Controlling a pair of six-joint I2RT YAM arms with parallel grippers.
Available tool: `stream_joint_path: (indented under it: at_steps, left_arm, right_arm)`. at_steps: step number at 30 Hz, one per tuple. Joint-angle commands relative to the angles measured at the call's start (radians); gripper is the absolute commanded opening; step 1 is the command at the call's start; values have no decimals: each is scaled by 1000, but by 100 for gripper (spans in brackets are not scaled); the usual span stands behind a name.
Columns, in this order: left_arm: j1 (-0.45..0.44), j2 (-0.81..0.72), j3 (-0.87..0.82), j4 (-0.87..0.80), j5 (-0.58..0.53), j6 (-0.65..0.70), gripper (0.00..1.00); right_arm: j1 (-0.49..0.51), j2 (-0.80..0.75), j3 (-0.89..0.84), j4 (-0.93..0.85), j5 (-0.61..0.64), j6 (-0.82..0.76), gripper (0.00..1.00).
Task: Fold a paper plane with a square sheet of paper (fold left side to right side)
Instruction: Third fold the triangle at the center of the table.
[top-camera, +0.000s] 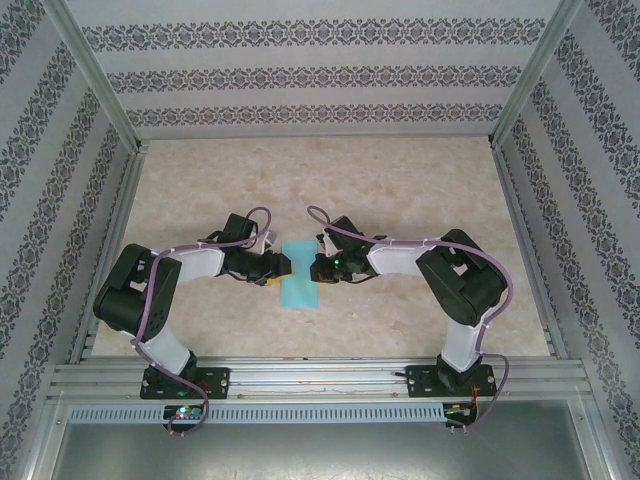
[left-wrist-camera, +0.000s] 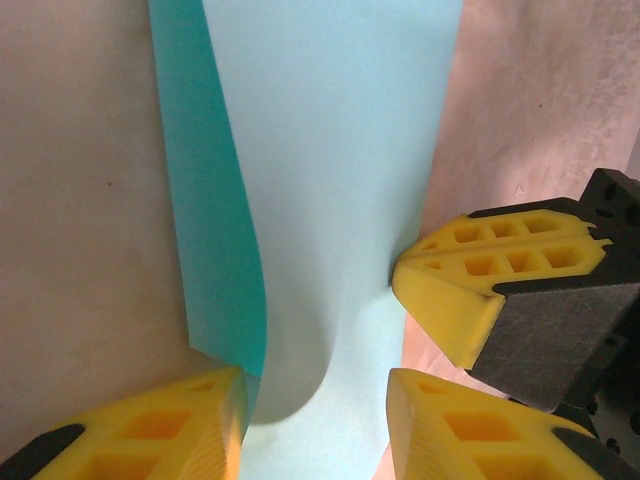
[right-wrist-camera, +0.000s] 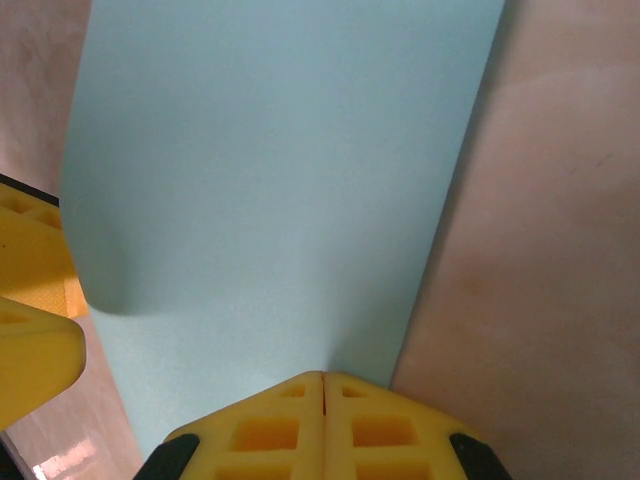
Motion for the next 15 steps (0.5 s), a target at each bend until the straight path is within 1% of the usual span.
stream_joint_path:
  at_steps: [1,5,9,15]
  left_arm:
    - [-9,-31,10,-32,2,36,41]
    - [-9,-41,-5,-31,5,35,40]
    - [-9,-63,-15,-35,4,33,36]
    - [-9,-74,-36,-45,1,26,35]
  right_arm:
    - [-3,-1,-11,-86,46,-18,0]
    - [-3,0,-9,-87,46,-21,0]
    - [-5,3,-9,-87,45,-21,0]
    - [-5,3,-12,-88,46,-19,0]
